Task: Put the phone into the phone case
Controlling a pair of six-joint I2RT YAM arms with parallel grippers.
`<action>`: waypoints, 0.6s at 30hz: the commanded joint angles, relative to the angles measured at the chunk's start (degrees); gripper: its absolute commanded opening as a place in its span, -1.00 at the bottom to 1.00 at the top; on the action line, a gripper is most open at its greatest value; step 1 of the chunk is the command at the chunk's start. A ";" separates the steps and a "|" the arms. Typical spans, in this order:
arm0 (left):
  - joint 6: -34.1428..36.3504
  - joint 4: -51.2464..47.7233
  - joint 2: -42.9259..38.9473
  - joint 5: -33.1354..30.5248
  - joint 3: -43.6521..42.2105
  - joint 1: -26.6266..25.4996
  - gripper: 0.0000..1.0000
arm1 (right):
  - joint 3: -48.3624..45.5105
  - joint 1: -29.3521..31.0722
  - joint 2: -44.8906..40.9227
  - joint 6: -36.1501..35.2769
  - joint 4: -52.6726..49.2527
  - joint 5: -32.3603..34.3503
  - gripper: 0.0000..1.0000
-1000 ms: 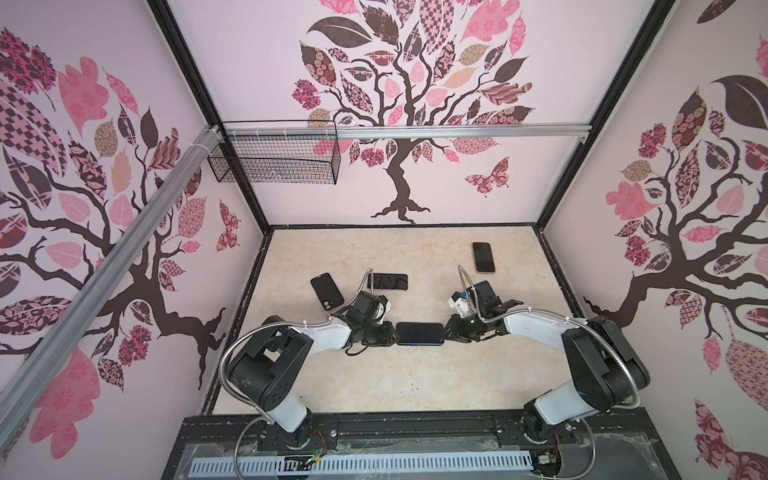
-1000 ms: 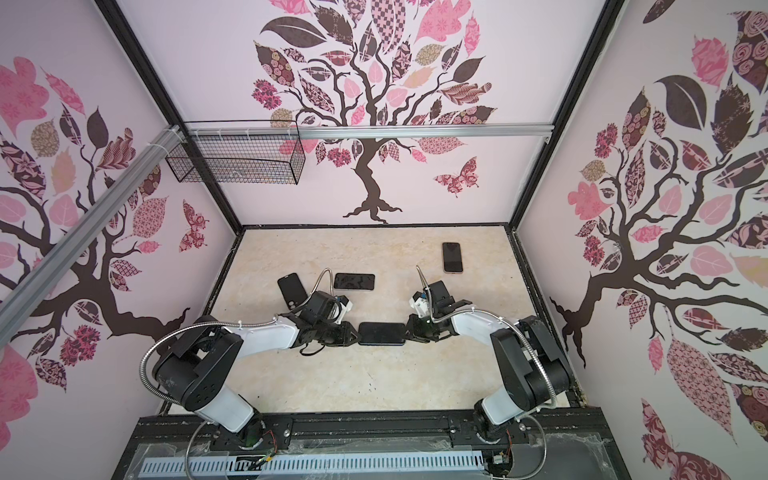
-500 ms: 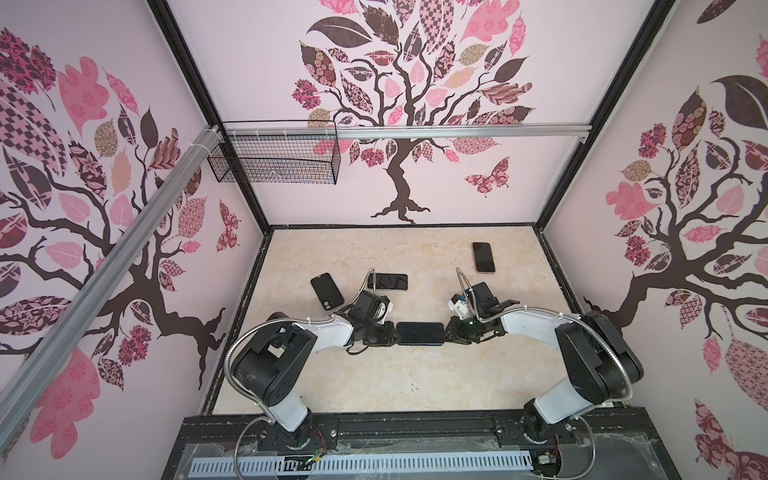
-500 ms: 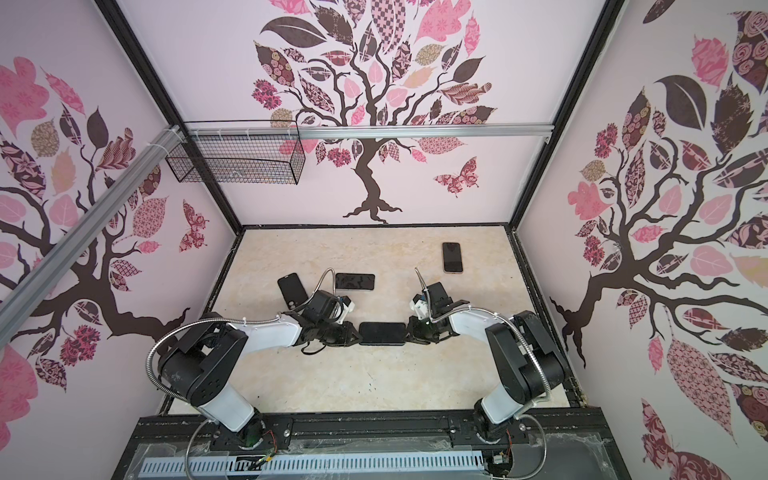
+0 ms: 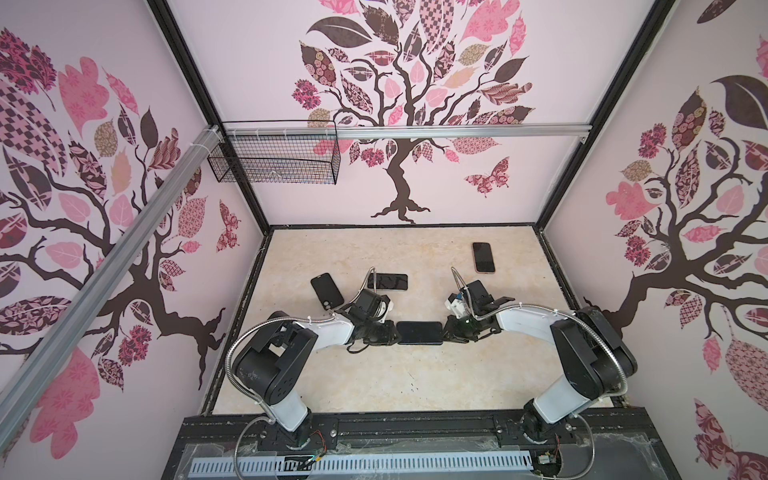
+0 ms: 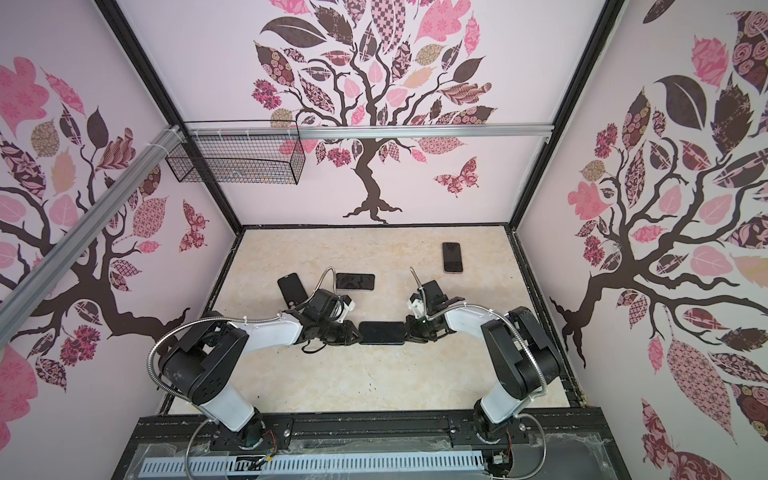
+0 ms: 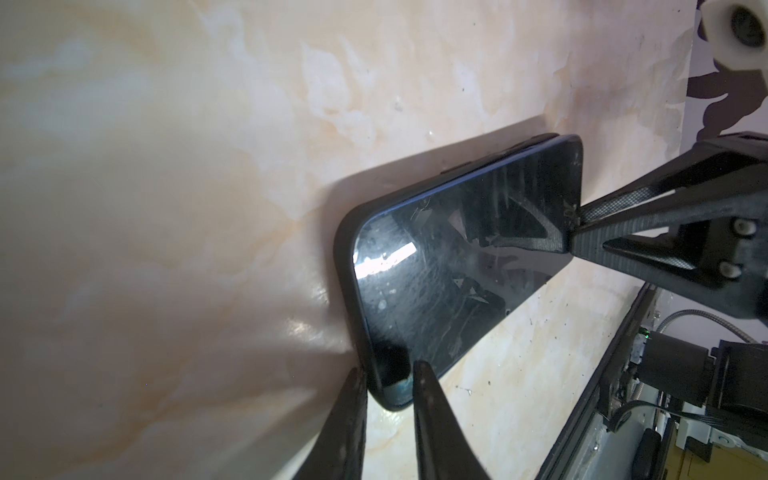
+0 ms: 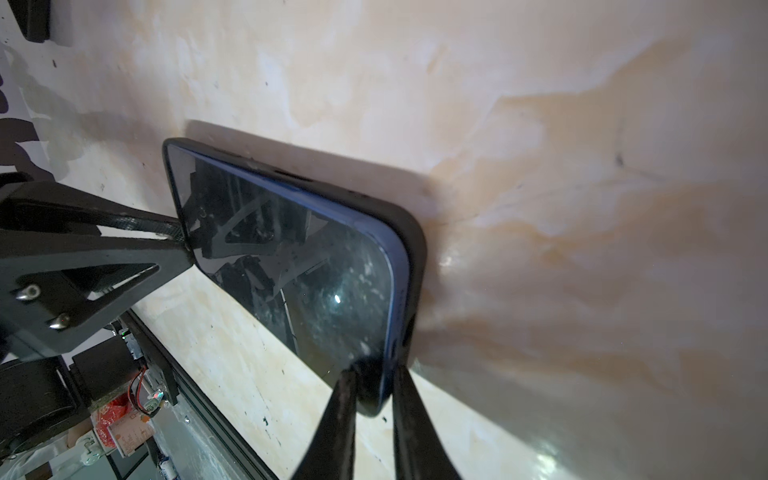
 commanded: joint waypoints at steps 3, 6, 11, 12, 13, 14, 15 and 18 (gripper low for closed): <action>1.07 -0.04 0.02 -0.79 0.42 -1.02 -0.53 | 1.68 3.04 1.79 -0.26 3.50 -1.35 -0.64; 0.47 -0.33 -0.86 -1.37 0.02 -1.00 -0.52 | 1.08 3.37 0.34 0.29 4.85 -0.22 -0.65; -0.04 -1.72 -2.19 -2.67 0.18 -1.06 -0.36 | 1.02 3.35 -3.04 0.12 3.76 3.55 -0.59; 0.16 -2.19 -2.27 -2.97 0.40 -1.07 -0.36 | 1.15 3.38 -3.40 -0.15 3.27 4.25 -0.58; 0.30 -3.08 -2.29 -3.40 0.75 -1.00 -0.36 | 1.21 3.35 -3.63 -0.49 2.54 4.89 -0.57; 0.46 -3.83 -2.36 -3.85 1.04 -1.07 -0.36 | 1.24 3.33 -3.95 -0.74 1.85 5.53 -0.55; 0.59 -4.55 -2.64 -4.33 1.29 -1.03 -0.36 | 1.24 3.37 -4.06 -0.99 1.38 5.98 -0.55; 0.90 -6.58 -3.77 -6.64 1.68 -1.04 -0.32 | 1.02 3.39 -4.59 -1.49 0.22 7.28 -0.53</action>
